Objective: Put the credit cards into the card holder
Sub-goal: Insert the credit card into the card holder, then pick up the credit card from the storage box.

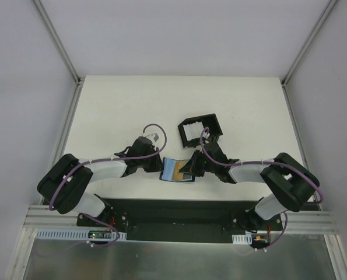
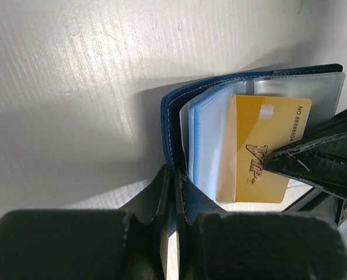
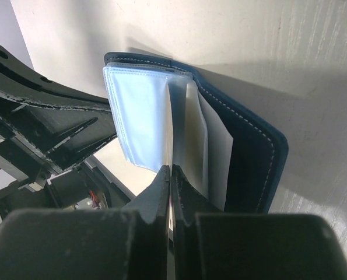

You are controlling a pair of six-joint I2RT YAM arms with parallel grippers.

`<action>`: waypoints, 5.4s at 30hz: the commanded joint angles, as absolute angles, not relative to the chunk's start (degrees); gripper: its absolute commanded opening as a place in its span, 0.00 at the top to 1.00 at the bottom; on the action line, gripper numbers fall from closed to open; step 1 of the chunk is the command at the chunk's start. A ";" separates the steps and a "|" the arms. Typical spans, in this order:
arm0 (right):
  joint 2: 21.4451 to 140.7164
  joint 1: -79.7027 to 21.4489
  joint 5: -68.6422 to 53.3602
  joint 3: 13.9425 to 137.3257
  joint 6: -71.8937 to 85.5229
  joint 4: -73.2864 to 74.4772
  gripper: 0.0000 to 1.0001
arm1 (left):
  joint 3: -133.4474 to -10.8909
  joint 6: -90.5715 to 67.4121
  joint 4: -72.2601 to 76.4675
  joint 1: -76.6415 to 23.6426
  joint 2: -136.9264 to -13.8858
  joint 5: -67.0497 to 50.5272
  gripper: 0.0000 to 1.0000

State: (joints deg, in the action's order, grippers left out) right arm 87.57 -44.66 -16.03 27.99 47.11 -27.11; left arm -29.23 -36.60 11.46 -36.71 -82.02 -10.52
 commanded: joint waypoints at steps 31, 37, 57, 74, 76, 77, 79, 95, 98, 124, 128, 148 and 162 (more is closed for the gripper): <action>84.64 -47.37 -5.46 34.88 39.82 -5.74 0.51 | -25.66 -34.80 4.39 -35.07 -82.62 -8.26 1.00; 87.88 -48.51 -7.64 37.17 39.73 -7.73 0.51 | -26.19 -34.72 4.39 -35.16 -82.44 -9.40 1.00; 94.22 -50.71 -14.24 43.16 37.18 -17.30 0.58 | -26.37 -35.24 4.57 -35.16 -81.47 -10.55 1.00; 95.10 -50.63 -16.53 42.28 40.87 -23.29 0.79 | -25.84 -35.77 4.92 -35.16 -80.60 -10.46 1.00; 94.75 -50.63 -16.00 41.93 40.70 -23.20 0.75 | -25.84 -35.60 4.83 -35.16 -80.42 -10.37 1.00; 94.22 -50.45 -15.56 41.40 40.17 -22.86 0.72 | -25.75 -35.60 4.83 -35.16 -80.25 -10.37 1.00; 92.03 -49.84 -13.90 40.35 39.03 -20.93 0.64 | -25.66 -35.60 4.57 -35.16 -79.72 -10.28 1.00; 71.02 -42.55 2.81 49.39 19.34 11.33 0.29 | -30.67 -39.20 0.27 -35.16 -73.83 -14.77 1.00; 71.54 -39.47 2.90 52.02 17.50 14.76 0.28 | -31.90 -39.72 0.18 -35.16 -73.22 -15.47 1.00; 100.45 -25.58 -9.75 79.36 8.35 21.53 0.19 | -34.01 -39.02 -2.81 -35.16 -71.72 -14.86 1.00; 103.53 -24.35 -12.12 81.03 7.30 21.45 0.14 | -34.36 -38.76 -2.90 -35.16 -71.98 -14.41 1.00; 110.92 -22.77 -18.80 82.45 5.27 21.54 0.06 | -34.89 -38.15 -2.99 -35.16 -73.13 -14.68 1.00; 107.05 -20.04 -25.40 78.84 7.73 17.14 0.31 | -35.24 -38.14 -2.99 -35.16 -73.92 -14.77 1.00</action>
State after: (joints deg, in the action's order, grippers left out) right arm 110.63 -20.36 -22.00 79.37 6.85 18.92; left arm -33.36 -39.44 -2.66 -35.18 -73.54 -14.70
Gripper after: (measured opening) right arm 0.715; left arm 0.009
